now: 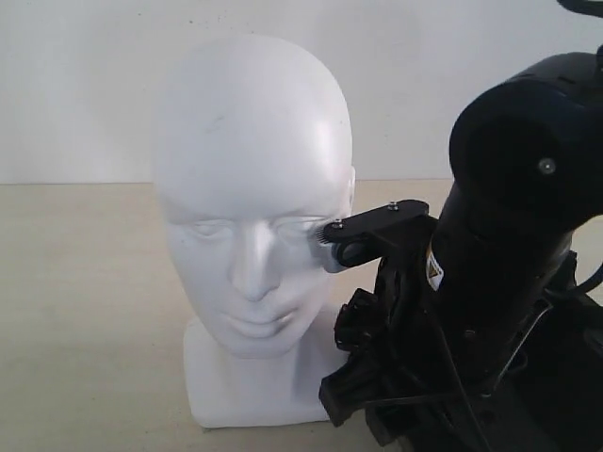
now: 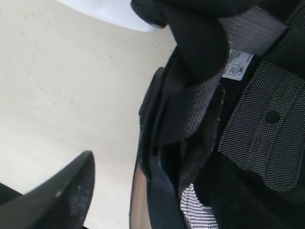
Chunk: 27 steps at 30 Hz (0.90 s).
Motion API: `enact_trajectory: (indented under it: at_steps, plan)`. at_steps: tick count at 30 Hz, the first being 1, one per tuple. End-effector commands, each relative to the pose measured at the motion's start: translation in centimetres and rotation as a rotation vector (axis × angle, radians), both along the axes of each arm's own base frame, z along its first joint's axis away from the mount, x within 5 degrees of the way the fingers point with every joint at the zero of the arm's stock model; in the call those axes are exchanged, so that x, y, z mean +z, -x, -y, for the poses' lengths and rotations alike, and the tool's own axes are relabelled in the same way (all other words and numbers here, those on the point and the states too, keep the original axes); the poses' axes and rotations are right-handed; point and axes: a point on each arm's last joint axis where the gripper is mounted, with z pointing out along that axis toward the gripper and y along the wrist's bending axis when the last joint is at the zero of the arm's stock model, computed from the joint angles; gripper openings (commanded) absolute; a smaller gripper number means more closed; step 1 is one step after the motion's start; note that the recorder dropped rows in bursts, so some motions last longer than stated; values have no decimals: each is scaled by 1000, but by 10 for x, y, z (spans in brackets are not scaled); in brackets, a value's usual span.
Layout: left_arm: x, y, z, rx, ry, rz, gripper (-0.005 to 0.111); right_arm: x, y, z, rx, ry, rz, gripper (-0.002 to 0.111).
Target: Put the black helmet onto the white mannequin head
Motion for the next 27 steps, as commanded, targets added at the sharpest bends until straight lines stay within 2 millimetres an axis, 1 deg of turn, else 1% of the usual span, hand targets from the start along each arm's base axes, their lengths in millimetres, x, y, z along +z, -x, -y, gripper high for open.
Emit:
enact_trajectory:
  at_steps: [1, 4, 9, 15, 18, 22, 27]
  plan:
    - [0, 0, 0, 1, 15, 9, 4, -12, -11, -7, -16, 14, 45, 65]
    - [0, 0, 0, 1, 15, 9, 4, -14, -12, -7, -40, 22, 42, 65]
    - [0, 0, 0, 1, 15, 9, 4, -15, -5, 1, -62, 106, -36, 65]
    - [0, 0, 0, 1, 15, 9, 4, -17, -5, 1, -62, 102, -32, 65]
    - [0, 0, 0, 1, 15, 9, 4, -24, -1, 4, -64, 111, -52, 65]
    - [0, 0, 0, 1, 15, 9, 4, -37, 4, 5, -75, 81, -74, 65]
    - [0, 0, 0, 1, 15, 9, 4, -46, 5, 5, -78, 49, -56, 65]
